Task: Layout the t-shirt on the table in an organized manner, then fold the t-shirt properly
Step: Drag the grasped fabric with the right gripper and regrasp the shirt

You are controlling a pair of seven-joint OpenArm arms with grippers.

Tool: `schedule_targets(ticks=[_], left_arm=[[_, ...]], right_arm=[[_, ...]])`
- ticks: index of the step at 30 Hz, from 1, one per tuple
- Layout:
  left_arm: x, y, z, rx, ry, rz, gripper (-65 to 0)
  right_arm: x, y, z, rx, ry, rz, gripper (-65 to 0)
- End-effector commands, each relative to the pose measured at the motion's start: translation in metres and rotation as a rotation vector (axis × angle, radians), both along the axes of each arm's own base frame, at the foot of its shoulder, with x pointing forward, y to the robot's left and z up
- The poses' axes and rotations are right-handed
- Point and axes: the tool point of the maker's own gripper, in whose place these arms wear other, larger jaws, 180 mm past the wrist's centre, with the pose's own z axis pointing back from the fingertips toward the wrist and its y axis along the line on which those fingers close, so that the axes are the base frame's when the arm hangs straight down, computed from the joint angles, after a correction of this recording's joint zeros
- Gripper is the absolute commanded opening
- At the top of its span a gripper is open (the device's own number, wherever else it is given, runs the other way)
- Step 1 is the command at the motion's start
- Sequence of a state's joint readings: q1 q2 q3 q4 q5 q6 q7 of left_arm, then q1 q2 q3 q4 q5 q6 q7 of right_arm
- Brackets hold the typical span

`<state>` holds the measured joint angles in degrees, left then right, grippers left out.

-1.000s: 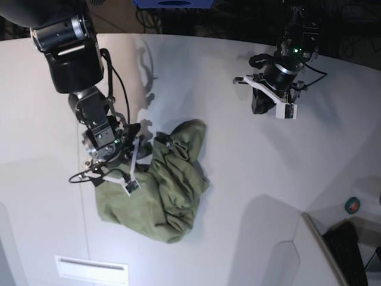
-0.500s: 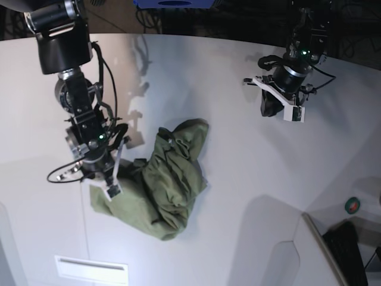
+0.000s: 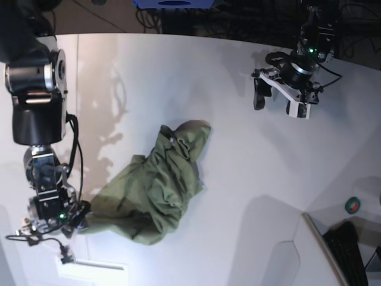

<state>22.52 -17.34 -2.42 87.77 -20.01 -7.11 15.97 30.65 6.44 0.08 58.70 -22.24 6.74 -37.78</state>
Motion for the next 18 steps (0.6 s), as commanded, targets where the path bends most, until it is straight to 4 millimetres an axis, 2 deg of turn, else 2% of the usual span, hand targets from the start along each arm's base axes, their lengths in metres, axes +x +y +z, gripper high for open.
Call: schedule_targets(ticks=[1, 2, 3, 5, 7, 9, 11, 13, 15, 18], left_arm=[[0.009, 0.001, 0.011, -0.005, -0.046, -0.005, -14.6], [0.009, 0.0, 0.011, -0.006, -0.046, -0.005, -14.6], [0.008, 0.001, 0.011, -0.006, -0.045, -0.004, -14.6], [0.008, 0.002, 0.01, -0.005, -0.044, -0.002, -14.6], [0.011, 0.012, 0.014, 0.004, -0.057, 0.025, -14.6], [0.013, 0.024, 0.019, 0.015, -0.072, 0.059, -14.6], [0.016, 0.031, 0.022, 0.018, -0.084, 0.081, -14.5], [0.018, 0.038, 0.025, 0.021, -0.092, 0.107, -14.5], [0.017, 0.044, 0.026, 0.027, -0.093, 0.119, -14.3], [0.015, 0.046, 0.025, 0.029, -0.091, 0.124, -14.6]], right_arm=[[0.008, -0.003, 0.019, 0.002, -0.032, -0.018, -13.2], [0.002, 0.0, 0.022, 0.003, -0.018, -0.012, -13.5], [-0.006, 0.012, 0.026, 0.003, -0.004, 0.026, -15.5], [-0.028, 0.047, 0.04, 0.015, -0.006, 0.122, -18.2], [-0.056, 0.081, 0.048, 0.035, -0.001, 0.201, -18.6], [-0.08, 0.127, 0.045, 0.071, 0.02, 0.283, -18.6], [-0.097, 0.165, 0.033, 0.077, 0.052, 0.377, -19.1], [-0.107, 0.204, 0.023, 0.072, 0.076, 0.489, -19.5], [-0.11, 0.224, 0.011, 0.086, 0.086, 0.509, -19.1], [-0.105, 0.251, -0.005, 0.203, 0.088, 0.512, -18.9]])
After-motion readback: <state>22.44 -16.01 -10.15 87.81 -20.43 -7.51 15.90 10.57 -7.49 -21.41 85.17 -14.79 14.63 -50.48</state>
